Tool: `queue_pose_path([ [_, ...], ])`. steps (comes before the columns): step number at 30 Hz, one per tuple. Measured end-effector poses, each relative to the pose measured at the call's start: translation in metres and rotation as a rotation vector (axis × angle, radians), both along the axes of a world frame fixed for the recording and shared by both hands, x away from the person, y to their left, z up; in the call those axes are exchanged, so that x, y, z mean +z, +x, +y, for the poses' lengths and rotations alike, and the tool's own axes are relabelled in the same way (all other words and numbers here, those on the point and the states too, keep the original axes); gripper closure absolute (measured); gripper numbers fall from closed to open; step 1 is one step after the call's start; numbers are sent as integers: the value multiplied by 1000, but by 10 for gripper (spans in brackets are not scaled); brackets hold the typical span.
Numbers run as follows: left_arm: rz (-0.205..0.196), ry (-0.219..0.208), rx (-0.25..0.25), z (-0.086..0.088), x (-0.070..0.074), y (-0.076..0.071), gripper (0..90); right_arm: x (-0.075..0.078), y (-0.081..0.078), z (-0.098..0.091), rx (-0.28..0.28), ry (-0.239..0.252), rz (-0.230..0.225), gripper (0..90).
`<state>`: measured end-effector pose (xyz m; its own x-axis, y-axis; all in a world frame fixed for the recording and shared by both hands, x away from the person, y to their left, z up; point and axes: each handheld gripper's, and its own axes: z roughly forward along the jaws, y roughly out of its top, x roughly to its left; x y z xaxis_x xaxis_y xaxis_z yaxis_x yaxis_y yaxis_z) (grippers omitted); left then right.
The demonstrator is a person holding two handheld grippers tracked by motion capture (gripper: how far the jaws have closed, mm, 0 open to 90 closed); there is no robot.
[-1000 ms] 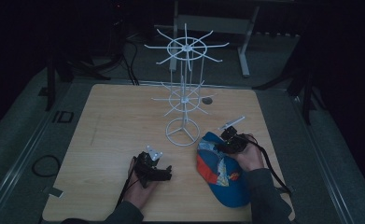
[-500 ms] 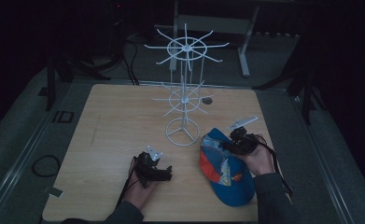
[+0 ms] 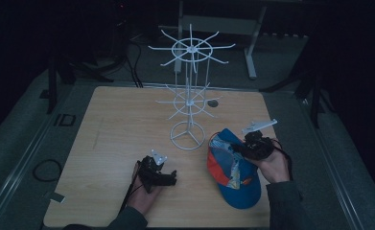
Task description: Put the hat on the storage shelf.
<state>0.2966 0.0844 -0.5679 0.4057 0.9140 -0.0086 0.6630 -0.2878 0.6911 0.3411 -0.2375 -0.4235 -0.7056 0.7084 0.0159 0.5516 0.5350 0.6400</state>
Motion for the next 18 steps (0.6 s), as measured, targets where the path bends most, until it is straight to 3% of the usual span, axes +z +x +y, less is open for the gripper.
queue_pose_path([
  [18,-1,0,0,0,0,0,19,14,-11,-6,1,30,-48,881],
])
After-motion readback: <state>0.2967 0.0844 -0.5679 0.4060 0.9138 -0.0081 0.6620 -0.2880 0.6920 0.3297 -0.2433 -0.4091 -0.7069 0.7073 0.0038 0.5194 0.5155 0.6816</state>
